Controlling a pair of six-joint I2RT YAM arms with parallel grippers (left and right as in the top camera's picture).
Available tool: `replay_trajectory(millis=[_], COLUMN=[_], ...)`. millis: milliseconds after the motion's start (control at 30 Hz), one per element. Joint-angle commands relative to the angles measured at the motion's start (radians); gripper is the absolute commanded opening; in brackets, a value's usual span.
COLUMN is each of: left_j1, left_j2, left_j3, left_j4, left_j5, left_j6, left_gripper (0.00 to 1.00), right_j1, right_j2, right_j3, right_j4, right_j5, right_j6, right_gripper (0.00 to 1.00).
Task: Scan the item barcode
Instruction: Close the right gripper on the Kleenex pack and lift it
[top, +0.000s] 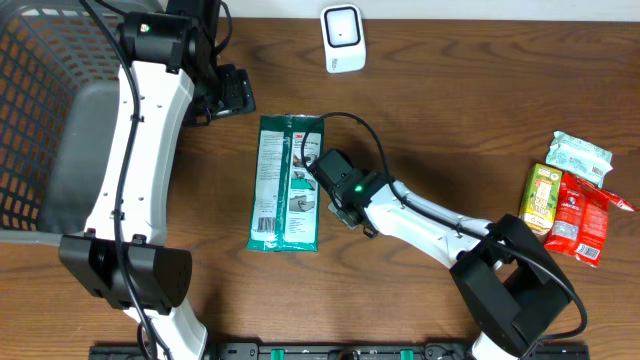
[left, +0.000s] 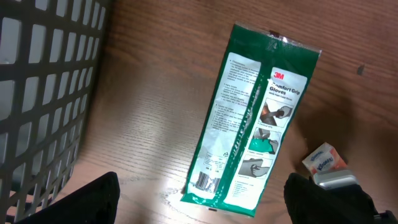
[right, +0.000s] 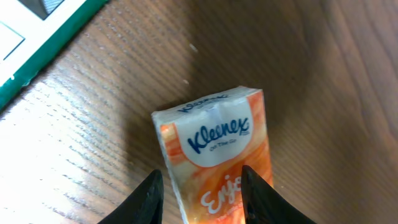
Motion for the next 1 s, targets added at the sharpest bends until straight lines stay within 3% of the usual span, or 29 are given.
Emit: replay_trajectory(millis=[0,267,300,333,400,467,600,967], left_j1=[0.002,0.002,0.002,0.002,0.002,0.002,0.002,0.002], left_j2=[-0.005,-0.005,-0.005,-0.005,-0.005,-0.005,-0.005,-0.005], left_j3=[-0.005,-0.005,-0.005,-0.005,-0.005,-0.005,-0.005,-0.005], left_j4=[-0.003,-0.003,-0.003,-0.003,-0.003,-0.003,-0.003,-0.003], left_j5=[-0.012,-0.012,-0.012,-0.012,-0.012,-0.012,-0.012,-0.012], left_j6=[0.003,0.002,0.003,0.003,0.002,0.003,0.002,0.003], left_gripper=[0.85,0.85,0.85,0.85,0.85,0.85,0.85,0.85], right_j1=[-0.006,-0.006,-0.006,-0.006,-0.004,-0.004,-0.005,-0.007], right_j2=[-0.016,-0.016,-0.016,-0.016,-0.016,-0.016,-0.016,-0.016], right_j3=[-0.034,-0.055,-0.055,-0.055,-0.055,-0.055,-0.055,-0.055], right_j4=[0.006,0.015,0.015,0.013,0.01,0.01,0.017,0.01], right_j5=[-0.018,-0.018,-0.018,-0.045,-0.071,-0.089,-0.063,-0.048], right_j6=[-0.005,-0.005,-0.005,-0.005,-0.005,-0.005,-0.005,-0.005], right_gripper=[0.36,0.34,0.38,0.51,0.56,0.53,0.32,0.3])
